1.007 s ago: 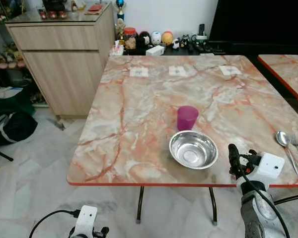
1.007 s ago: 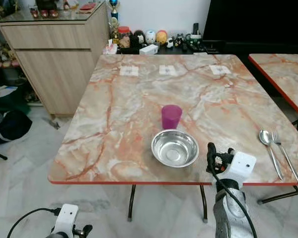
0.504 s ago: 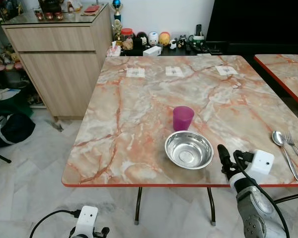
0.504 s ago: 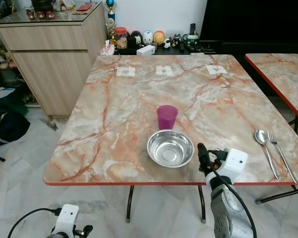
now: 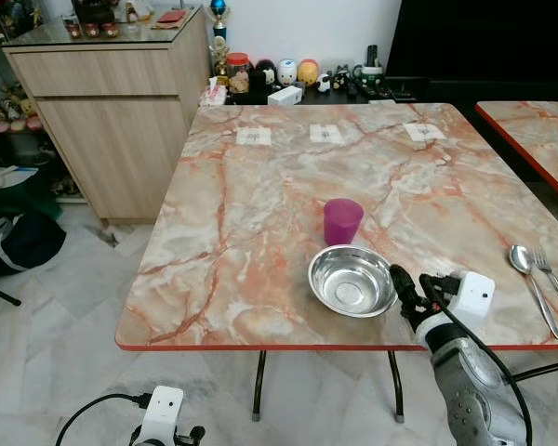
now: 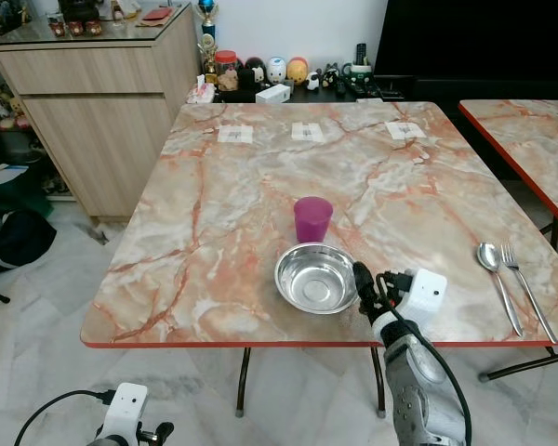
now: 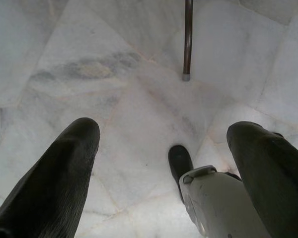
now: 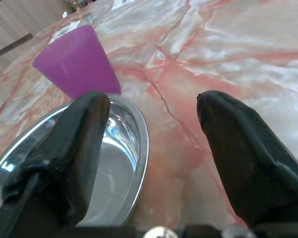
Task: Setting the table
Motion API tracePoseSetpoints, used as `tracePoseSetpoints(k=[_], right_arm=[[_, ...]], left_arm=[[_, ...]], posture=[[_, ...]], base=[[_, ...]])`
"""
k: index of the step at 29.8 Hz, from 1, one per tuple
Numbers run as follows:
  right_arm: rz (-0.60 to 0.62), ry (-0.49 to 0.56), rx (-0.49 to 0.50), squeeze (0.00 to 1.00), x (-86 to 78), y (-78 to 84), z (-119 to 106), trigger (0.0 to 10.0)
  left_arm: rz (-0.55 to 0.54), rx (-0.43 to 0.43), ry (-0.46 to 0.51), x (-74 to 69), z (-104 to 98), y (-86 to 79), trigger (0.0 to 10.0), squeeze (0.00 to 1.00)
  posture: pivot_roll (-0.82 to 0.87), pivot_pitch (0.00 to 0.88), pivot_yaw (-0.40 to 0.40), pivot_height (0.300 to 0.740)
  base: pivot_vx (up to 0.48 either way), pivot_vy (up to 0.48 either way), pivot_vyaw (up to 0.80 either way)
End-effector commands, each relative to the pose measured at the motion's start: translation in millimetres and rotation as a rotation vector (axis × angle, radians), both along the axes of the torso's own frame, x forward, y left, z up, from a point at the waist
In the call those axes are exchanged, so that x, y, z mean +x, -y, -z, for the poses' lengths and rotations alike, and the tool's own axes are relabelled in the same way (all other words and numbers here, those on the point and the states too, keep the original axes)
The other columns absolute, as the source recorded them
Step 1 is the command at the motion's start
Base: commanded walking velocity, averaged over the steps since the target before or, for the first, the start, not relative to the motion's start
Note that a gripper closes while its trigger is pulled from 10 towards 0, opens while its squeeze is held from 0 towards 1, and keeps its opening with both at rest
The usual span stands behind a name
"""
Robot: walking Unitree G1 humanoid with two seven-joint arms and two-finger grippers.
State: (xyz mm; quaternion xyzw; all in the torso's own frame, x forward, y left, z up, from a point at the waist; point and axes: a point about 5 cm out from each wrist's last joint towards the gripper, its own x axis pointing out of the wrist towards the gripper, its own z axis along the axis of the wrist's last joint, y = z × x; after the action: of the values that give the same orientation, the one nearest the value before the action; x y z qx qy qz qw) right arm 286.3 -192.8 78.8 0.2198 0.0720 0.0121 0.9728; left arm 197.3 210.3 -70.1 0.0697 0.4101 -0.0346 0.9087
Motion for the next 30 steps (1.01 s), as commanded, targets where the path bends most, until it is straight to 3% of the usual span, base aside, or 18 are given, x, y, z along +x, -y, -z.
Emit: tracePoseSetpoints(k=[1,5,8,30], right_arm=[[0.008,-0.029,0.034,0.00,1.4,-0.8,4,10.0],[-0.002,-0.045,0.055,0.00,2.2,-3.6,6,10.0],[-0.034,-0.133,0.025,0.00,1.1,-9.5,19,10.0],[-0.065,-0.089,0.143,0.00,11.9,-16.0,10,10.0]], left_arm=[[0.021,0.016,-0.012,-3.2,1,-2.4,10.0,0.00],[0.016,0.014,-0.005,-1.3,0,-2.7,10.0,0.00],[0.017,0.015,-0.003,0.0,-1,-2.7,10.0,0.00],[-0.001,0.003,0.014,2.6,-2,-1.8,10.0,0.00]], posture=[[0.05,0.000,-0.009,0.740],[0.05,0.000,-0.006,0.740],[0.05,0.000,-0.006,0.740],[0.06,0.000,-0.009,0.740]], base=[[0.000,0.000,0.00],[0.000,0.000,0.00],[0.000,0.000,0.00],[0.000,0.000,0.00]])
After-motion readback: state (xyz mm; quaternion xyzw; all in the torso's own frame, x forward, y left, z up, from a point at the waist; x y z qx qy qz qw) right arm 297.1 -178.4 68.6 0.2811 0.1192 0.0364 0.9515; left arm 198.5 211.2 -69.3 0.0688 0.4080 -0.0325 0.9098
